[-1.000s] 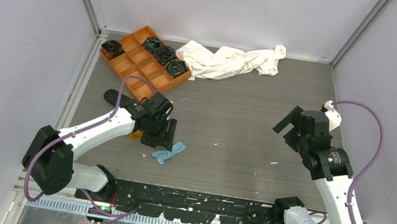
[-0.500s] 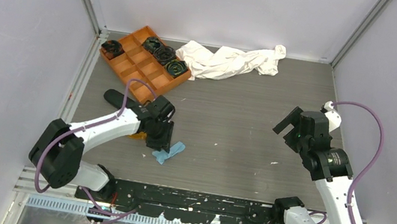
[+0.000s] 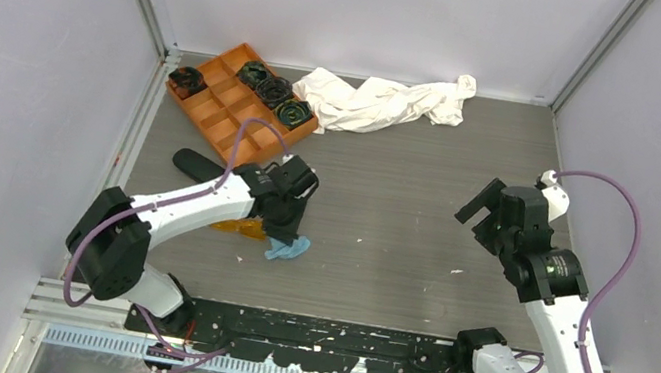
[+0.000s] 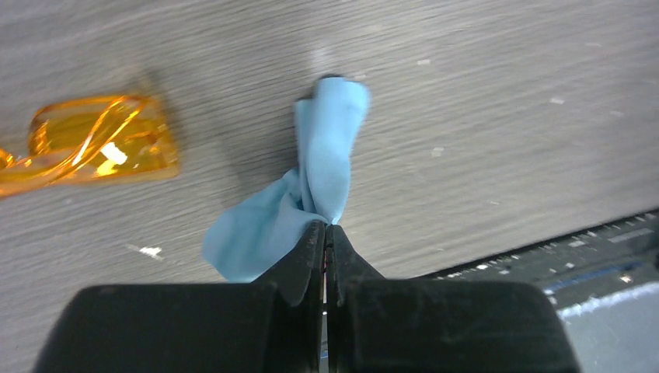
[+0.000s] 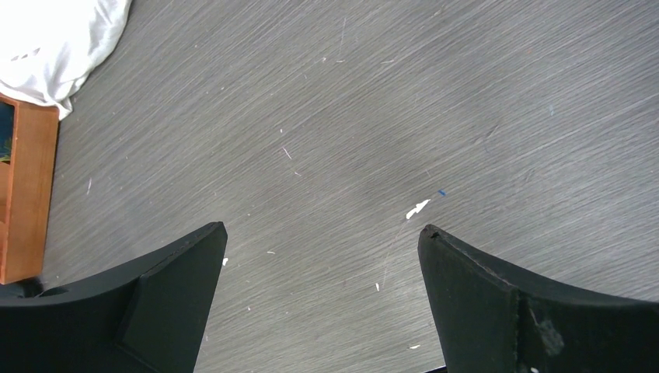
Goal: Organize the sunglasses
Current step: Pick up the glasses cleaning cloth from the center of the board, then place the glasses cleaning cloth at the center of the board.
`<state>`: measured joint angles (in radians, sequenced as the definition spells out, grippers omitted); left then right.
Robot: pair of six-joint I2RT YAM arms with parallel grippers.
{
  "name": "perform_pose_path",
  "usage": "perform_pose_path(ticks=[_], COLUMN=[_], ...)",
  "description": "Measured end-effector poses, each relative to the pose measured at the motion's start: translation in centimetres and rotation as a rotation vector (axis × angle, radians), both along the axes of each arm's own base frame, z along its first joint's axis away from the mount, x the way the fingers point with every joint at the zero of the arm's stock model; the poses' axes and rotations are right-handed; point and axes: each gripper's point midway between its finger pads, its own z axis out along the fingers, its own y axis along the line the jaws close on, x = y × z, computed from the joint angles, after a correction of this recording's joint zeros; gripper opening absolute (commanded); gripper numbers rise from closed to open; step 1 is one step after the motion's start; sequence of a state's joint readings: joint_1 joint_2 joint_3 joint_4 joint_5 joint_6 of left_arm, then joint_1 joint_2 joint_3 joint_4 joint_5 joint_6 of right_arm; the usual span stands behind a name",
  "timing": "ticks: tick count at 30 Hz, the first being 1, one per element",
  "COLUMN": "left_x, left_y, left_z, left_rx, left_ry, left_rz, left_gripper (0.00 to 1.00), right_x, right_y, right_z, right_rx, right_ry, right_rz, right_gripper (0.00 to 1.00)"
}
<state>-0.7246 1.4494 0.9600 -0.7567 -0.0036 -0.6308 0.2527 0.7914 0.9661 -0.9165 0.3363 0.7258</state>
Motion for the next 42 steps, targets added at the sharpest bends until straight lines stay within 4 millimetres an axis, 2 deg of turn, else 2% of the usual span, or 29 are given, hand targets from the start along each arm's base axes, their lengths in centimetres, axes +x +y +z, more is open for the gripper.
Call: perform_pose_path(ticks=[3,9,13,18,19,20,21,22,26,28,31,34,37,39,41,42], left_x=[0.3,0.3,-0.7,-1.6,-1.3,-0.9,0.0,1.2,6.7,8.6,9.2,9.7,9.9,10.3,10.3,10.4], left_y=[-2.4,-6.2,-9.9,-13.4,-13.7,-14.1,-14.7,-15.3,-16.8,-16.2,-13.0,-9.7,-5.8,-2.6,1.0,2.6], left_z=[1.9,4.0,5.5,7.4,7.6,7.7,7.9,7.8,6.0,4.6,4.0,5.7,7.9,9.1,9.7,9.8], left_rx=[-0.062,-0.123,-0.187,-0.289,-0.292,-0.292,-0.295,-0.292,-0.232,-0.193,-0.137,-0.142,-0.166,-0.178,-0.179,-0.176], left_ry=[-0.034,-0.053,-0.044,-0.027,-0.030,-0.035,-0.038,-0.044,-0.026,-0.017,0.007,-0.013,-0.054,-0.087,-0.110,-0.116], left_rz=[-0.058,-0.160,-0.258,-0.336,-0.343,-0.348,-0.346,-0.343,-0.274,-0.235,-0.172,-0.108,-0.029,0.045,0.134,0.177], left_gripper=[0.01,0.00,0.00,0.01,0.12,0.39,0.57,0.64,0.72,0.72,0.71,0.68,0.68,0.68,0.69,0.76], right_x=[0.0,-0.4,-1.0,-1.6,-1.6,-1.7,-1.8,-1.8,-2.0,-2.2,-2.5,-2.6,-2.4,-1.9,-1.5,-1.5], right_y=[0.0,-0.4,-0.9,-1.4,-1.5,-1.5,-1.5,-1.6,-1.6,-1.6,-1.7,-1.2,0.4,2.2,4.5,5.4], right_z=[0.1,0.1,0.2,0.6,0.7,0.8,0.8,0.9,0.9,0.8,0.8,0.7,0.1,-1.0,-3.1,-4.0], right_rx=[0.004,-0.005,-0.016,-0.026,-0.026,-0.026,-0.026,-0.025,-0.019,-0.021,-0.022,-0.006,0.050,0.113,0.174,0.186], right_ry=[-0.003,-0.003,-0.004,-0.016,-0.023,-0.027,-0.029,-0.032,-0.034,-0.025,-0.025,-0.029,-0.034,-0.018,0.035,0.063], right_rz=[-0.007,-0.021,-0.033,-0.048,-0.051,-0.054,-0.056,-0.057,-0.061,-0.061,-0.057,-0.028,0.035,0.100,0.173,0.205], right_gripper=[1.00,1.00,1.00,1.00,1.00,1.00,1.00,1.00,1.00,1.00,1.00,0.99,0.95,0.95,0.95,0.95])
